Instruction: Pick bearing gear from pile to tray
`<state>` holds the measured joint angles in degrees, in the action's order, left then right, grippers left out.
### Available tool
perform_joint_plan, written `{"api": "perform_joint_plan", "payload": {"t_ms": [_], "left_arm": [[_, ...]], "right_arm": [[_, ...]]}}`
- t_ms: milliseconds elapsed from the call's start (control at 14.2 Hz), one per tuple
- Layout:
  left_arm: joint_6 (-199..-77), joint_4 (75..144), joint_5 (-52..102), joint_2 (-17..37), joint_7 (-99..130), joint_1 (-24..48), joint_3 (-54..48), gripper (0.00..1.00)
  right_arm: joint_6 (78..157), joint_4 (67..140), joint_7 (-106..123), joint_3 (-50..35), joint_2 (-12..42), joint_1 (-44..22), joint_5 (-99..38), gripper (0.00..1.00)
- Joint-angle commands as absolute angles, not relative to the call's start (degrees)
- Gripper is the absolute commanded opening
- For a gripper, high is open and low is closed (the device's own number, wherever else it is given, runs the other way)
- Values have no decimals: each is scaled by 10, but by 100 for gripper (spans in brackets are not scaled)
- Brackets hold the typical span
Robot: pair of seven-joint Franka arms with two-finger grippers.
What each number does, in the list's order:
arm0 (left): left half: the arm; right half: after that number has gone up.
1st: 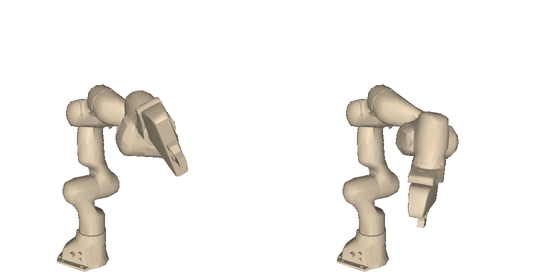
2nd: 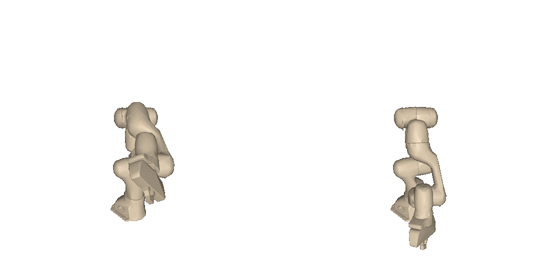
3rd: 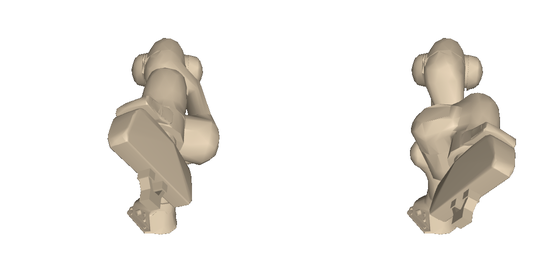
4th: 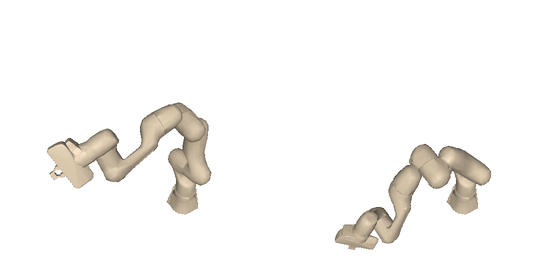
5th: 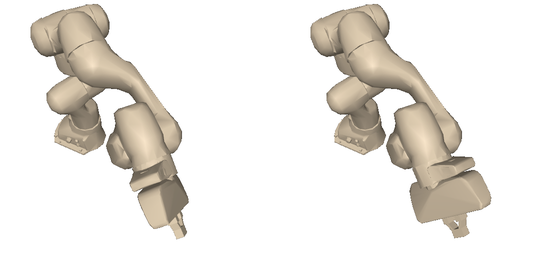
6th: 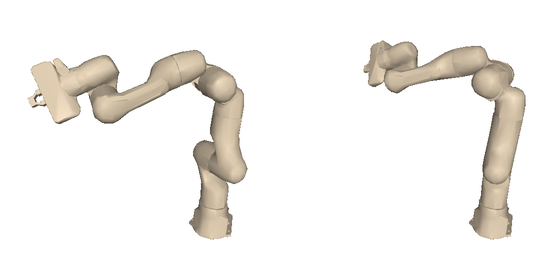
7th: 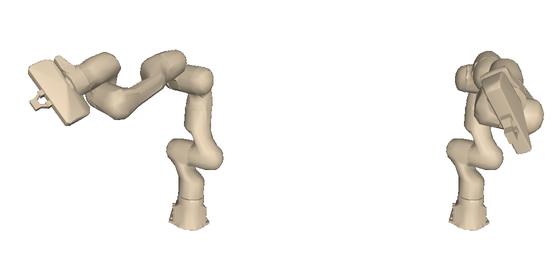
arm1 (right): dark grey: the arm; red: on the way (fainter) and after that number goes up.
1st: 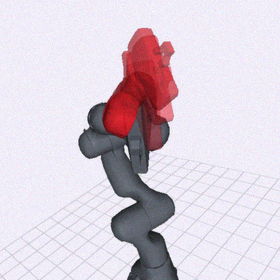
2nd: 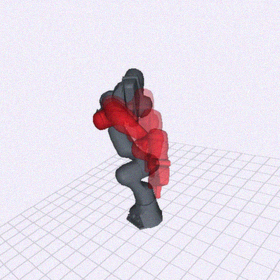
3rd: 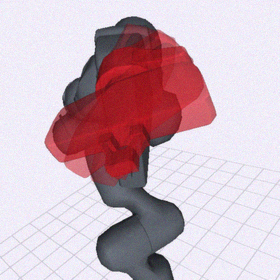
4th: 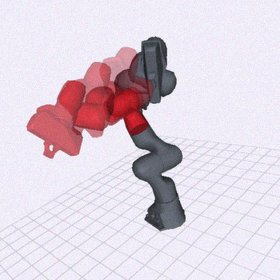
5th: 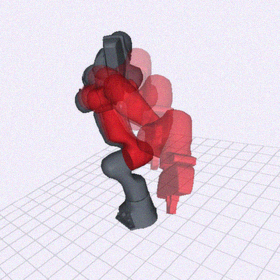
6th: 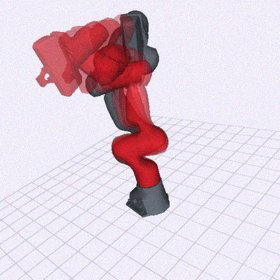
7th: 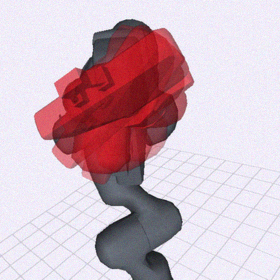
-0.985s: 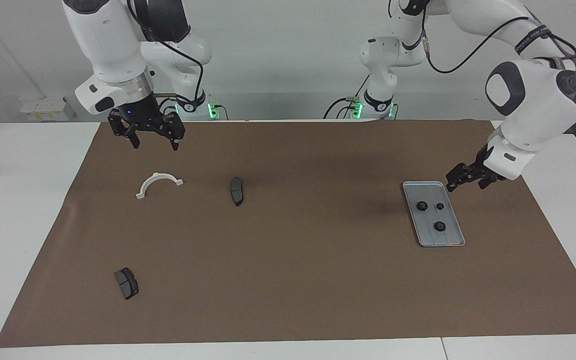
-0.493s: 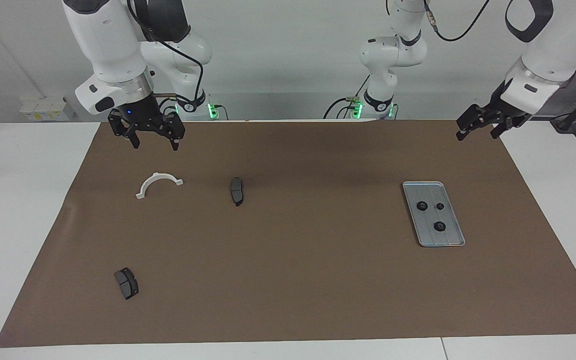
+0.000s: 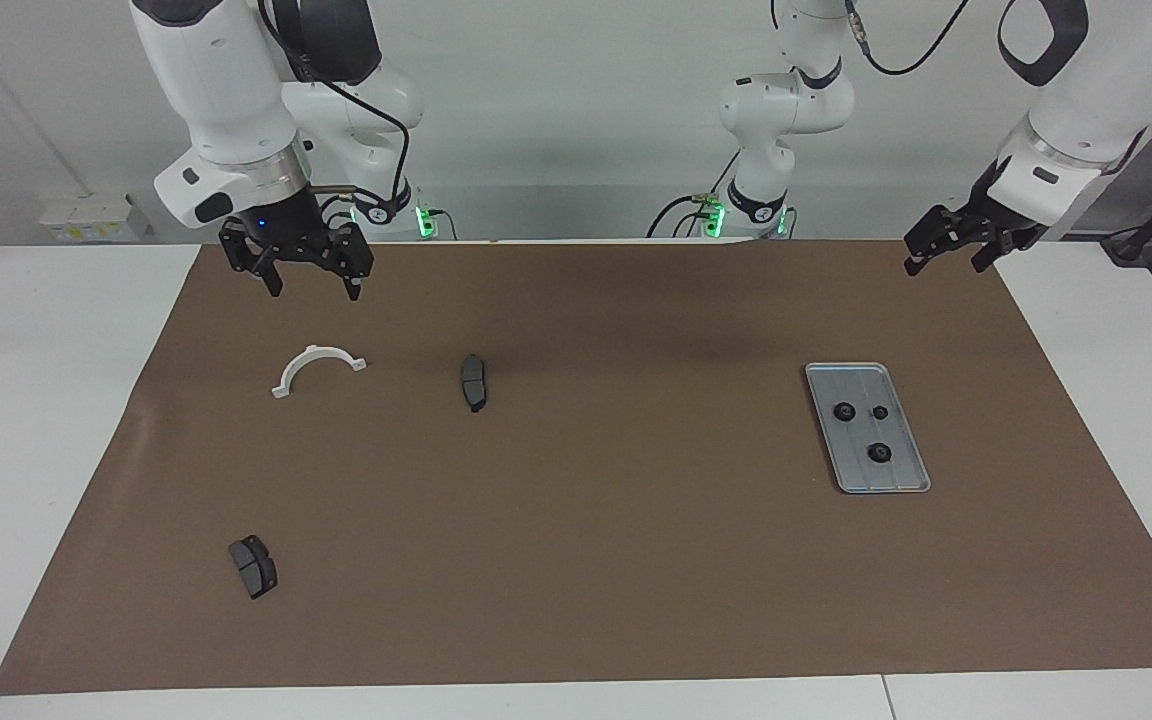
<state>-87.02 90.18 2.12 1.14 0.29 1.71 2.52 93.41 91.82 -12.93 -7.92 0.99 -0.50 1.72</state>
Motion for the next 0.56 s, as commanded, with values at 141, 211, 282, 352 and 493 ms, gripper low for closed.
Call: {"api": "perform_joint_plan", "payload": {"t_ms": [141, 211, 282, 352, 493], "left_arm": [[-908, 956, 1, -28, -6, 17, 22, 100], [-910, 955, 1, -28, -17, 16, 21, 100], [-913, 955, 1, -27, -27, 15, 23, 100], [-914, 954, 1, -27, -27, 11, 23, 100], [-911, 954, 1, -28, -27, 10, 23, 100]], "right_arm": [[945, 937, -139, -82, -6, -3, 26, 100], [947, 939, -139, -82, -8, -3, 26, 100], [950, 945, -139, -82, -10, -3, 26, 100], [953, 947, -140, -82, -11, -3, 26, 100], [952, 947, -139, -82, -11, -3, 26, 100]]}}
